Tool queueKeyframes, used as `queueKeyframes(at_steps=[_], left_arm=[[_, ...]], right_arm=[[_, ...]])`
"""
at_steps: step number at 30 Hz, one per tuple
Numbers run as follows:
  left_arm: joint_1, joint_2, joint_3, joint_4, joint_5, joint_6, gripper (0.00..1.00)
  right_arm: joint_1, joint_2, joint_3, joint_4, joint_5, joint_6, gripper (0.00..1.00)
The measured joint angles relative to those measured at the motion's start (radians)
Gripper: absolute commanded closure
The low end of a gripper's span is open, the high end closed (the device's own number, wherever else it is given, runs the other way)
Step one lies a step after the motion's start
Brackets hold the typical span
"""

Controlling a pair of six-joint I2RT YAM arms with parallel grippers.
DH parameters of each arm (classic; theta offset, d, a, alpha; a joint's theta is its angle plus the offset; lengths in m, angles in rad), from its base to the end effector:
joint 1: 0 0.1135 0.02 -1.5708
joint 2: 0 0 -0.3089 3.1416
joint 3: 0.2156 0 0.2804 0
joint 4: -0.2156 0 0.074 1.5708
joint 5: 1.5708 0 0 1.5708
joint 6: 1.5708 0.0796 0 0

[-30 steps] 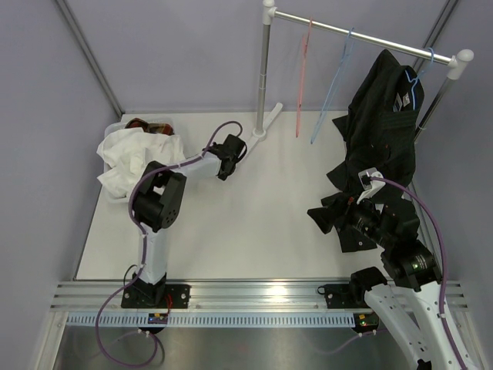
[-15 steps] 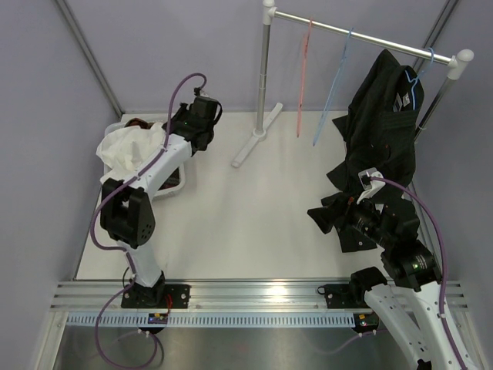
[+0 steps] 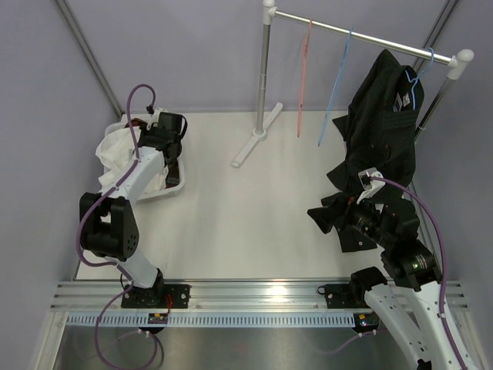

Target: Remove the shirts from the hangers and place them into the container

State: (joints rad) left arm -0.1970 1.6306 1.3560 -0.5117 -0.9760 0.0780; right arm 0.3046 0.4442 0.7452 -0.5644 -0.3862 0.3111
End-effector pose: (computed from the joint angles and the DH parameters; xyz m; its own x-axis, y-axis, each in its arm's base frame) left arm 0.4073 -0.0141 0.3214 -0.7281 0.1899 -0.6586 -0.4086 0.6512 0.6395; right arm 0.1127 0.0668 0.3463 -0.4277 0.1628 -0.8891 -0.5187 0.7614 0.3889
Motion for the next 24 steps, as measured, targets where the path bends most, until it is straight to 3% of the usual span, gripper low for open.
queueKeyframes(at_steps=[11, 18, 24], left_arm=[[0.003, 0.095, -0.113, -0.12, 0.163, -0.216, 1.0], [0.007, 0.211, -0.089, -0.148, 0.209, -0.24, 1.0], [0.011, 0.209, -0.088, -0.16, 0.245, -0.256, 0.97]], right_arm=[[0.0, 0.002, 0.0, 0.0, 0.001, 0.0, 0.0], [0.0, -0.006, 0.0, -0.001, 0.002, 0.0, 0.01], [0.0, -0.008, 0.0, 0.0, 0.002, 0.0, 0.0]])
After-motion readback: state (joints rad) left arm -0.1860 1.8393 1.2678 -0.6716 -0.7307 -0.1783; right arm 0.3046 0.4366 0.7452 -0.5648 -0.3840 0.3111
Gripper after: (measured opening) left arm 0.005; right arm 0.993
